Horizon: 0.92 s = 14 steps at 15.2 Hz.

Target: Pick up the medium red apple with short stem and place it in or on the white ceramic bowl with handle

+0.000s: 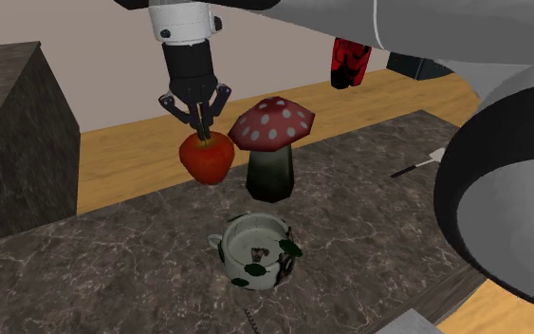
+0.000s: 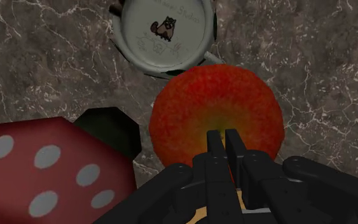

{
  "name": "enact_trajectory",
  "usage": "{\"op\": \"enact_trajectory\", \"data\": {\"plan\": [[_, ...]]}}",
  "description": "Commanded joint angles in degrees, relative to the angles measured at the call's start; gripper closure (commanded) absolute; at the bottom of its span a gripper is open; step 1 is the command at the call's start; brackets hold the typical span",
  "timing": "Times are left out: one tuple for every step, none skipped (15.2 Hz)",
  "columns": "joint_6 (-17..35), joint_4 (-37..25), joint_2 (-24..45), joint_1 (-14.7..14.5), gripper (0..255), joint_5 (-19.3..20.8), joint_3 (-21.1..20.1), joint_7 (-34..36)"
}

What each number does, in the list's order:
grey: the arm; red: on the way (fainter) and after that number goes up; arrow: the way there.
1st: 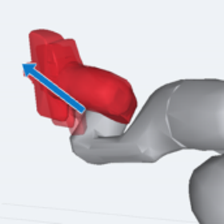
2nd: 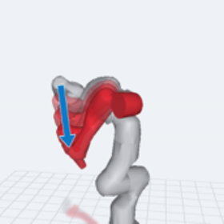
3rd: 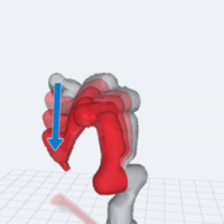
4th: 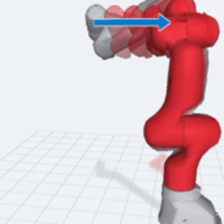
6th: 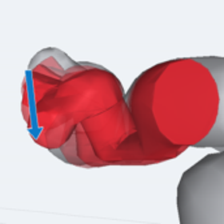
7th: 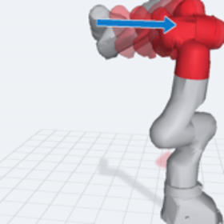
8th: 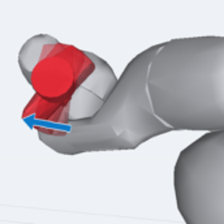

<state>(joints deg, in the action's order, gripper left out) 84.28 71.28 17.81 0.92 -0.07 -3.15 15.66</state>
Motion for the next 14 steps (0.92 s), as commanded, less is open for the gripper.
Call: {"op": "enact_trajectory", "data": {"plan": [[0.51,5.12,-4.61,0.51,255,-0.24,0.16,-0.58],[0.58,7.53,-6.95,0.72,255,-0.35,0.26,-0.86],[0.55,9.78,-9.22,0.93,255,-0.45,0.36,-1.16],[0.44,11.86,-11.42,1.12,255,-0.55,0.48,-1.45],[0.24,13.81,-13.57,1.31,255,-0.63,0.61,-1.76],[-0.04,15.63,-15.66,1.48,255,-0.70,0.76,-2.07],[-0.39,17.33,-17.70,1.65,255,-0.76,0.91,-2.39],[-0.81,18.91,-19.71,1.82,255,-0.81,1.07,-2.71],[-1.19,20.09,-21.26,1.95,255,-0.83,1.20,-2.96],[-0.35,21.17,-21.51,1.94,255,-0.84,1.21,-2.98],[0.47,22.22,-21.73,1.94,255,-0.85,1.21,-3.00],[1.29,23.26,-21.94,1.94,255,-0.85,1.22,-3.01],[2.11,24.27,-22.14,1.94,255,-0.86,1.22,-3.03],[2.92,25.26,-22.32,1.94,255,-0.86,1.22,-3.04]]}}
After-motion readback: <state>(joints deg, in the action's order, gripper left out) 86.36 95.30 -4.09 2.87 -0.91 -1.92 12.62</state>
